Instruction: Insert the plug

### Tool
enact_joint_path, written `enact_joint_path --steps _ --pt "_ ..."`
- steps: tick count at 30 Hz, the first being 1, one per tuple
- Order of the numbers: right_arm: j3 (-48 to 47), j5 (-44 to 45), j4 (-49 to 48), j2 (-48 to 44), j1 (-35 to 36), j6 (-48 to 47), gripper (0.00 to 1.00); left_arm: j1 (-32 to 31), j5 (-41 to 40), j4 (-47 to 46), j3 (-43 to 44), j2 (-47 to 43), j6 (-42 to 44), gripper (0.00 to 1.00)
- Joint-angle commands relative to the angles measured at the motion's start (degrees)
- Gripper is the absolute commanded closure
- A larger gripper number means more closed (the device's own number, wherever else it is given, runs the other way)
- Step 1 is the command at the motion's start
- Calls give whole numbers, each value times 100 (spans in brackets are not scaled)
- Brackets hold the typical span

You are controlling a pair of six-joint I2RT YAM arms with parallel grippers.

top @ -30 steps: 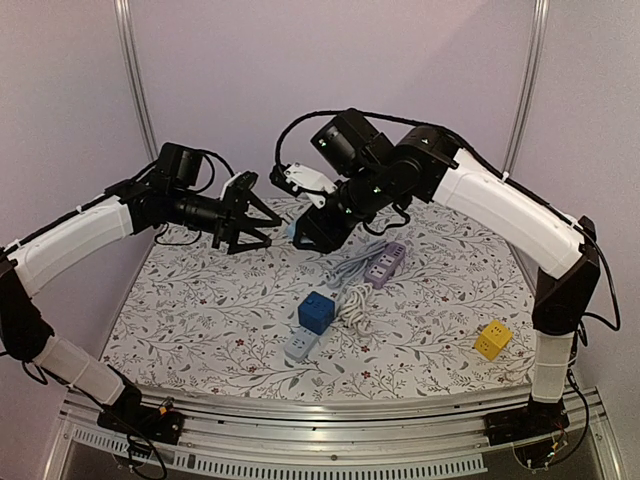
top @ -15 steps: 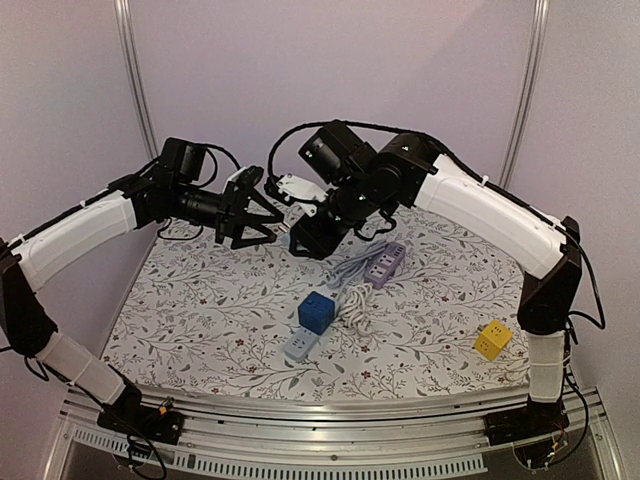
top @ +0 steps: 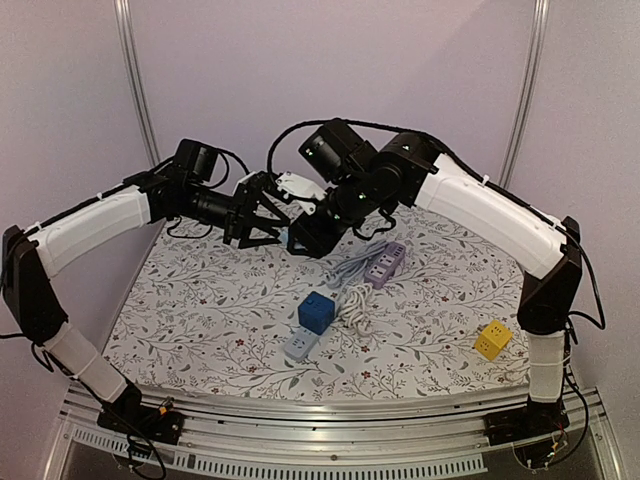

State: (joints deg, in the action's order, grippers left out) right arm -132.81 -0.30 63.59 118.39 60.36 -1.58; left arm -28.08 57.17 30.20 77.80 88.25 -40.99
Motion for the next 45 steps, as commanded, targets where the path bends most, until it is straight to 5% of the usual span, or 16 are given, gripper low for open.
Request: enact_joint_path --steps 1,14,23,27,29,34,43,45 --pt "-139 -119 -162 56 29 -3 97 4 248 -391 27 88 -340 47" --pt "-166 -163 -251 66 31 -49 97 -118 448 -329 -54 205 -264 57" --pt "-175 -133 -187 55 35 -150 97 -159 386 -228 -72 191 -150 99" --pt "-175 -36 -153 22 41 -190 96 -163 340 -241 -104 161 -184 100" --pt "-175 -6 -119 11 40 -172 90 -164 327 -267 -119 127 -226 100" --pt "-138 221 -69 -59 39 -126 47 -134 337 -580 -221 9 -586 100" --pt "684 469 -745 -700 36 56 27 -8 383 -1343 -199 -179 -1466 100" --pt "951 498 -1002 -935 36 86 16 63 404 -1708 -230 -222 -1805 100"
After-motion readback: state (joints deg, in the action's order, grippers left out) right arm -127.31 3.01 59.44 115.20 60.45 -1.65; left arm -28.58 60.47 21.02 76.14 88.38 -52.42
